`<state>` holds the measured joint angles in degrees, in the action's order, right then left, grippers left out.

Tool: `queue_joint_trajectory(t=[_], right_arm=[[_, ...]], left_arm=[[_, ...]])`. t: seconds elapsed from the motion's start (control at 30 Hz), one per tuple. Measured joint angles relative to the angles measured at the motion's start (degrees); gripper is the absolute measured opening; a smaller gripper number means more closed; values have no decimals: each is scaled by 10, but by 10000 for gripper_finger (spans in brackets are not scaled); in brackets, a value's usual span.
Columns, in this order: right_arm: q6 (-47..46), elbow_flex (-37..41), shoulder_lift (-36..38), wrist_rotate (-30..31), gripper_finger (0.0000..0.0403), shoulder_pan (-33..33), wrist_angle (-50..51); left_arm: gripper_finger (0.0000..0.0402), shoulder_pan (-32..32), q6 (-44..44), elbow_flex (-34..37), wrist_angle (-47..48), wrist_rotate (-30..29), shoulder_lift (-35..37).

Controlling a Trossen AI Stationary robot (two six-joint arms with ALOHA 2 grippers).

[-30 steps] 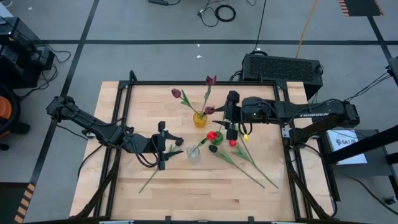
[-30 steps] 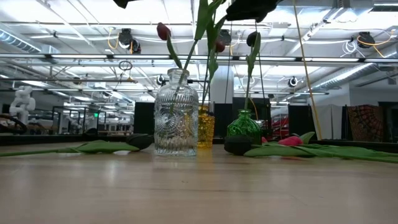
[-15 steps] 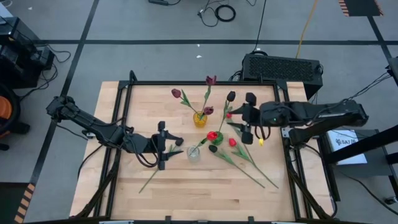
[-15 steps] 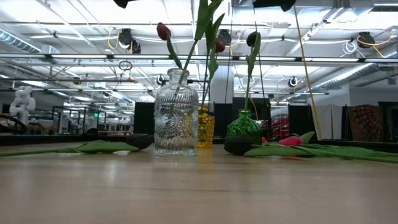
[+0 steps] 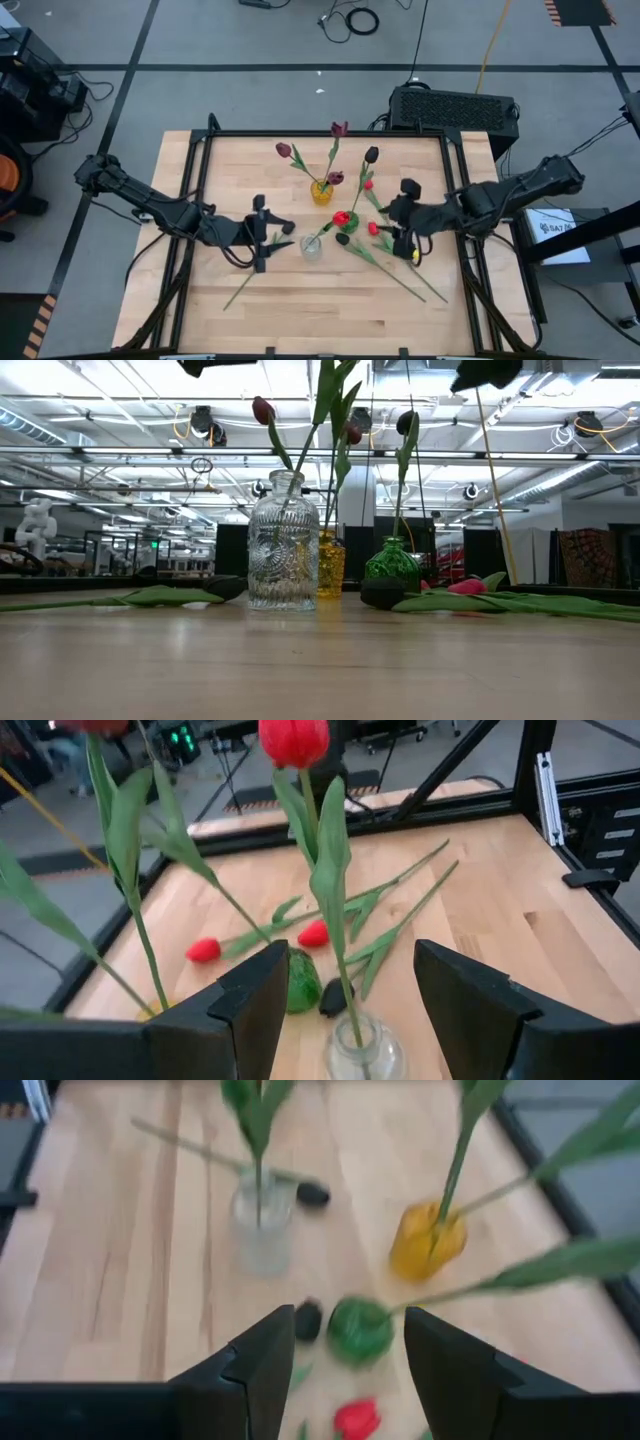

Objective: Sort flowers into vase by color
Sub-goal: Put the bottom left black flower in the green flower vase

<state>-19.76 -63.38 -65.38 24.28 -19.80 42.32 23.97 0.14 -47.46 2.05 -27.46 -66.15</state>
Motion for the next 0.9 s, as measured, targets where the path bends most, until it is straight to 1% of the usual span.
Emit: queue_joint_trajectory(t=[0.17,0.27,0.33,0.47,0.57,0.7,0.9], right_arm=[[-77,0,-44,1,183,-35,45],[-120,1,-77,1,183,-59,58],[-145,1,-100,3,183,-75,59],[-175,1,-143,30,183,-104,59],[-188,1,-170,40,183,-116,59],[-196,1,-198,42,183,-123,58],[-197,1,-218,42,183,-122,59]], left_arm=[[223,0,-74,0,67,0,0],[223,2,-143,0,123,5,0],[223,2,-201,0,168,18,0],[223,2,-314,0,253,55,-11],[223,3,-375,5,283,85,-27],[223,14,-415,24,287,99,-59],[223,24,-418,27,273,95,-103]])
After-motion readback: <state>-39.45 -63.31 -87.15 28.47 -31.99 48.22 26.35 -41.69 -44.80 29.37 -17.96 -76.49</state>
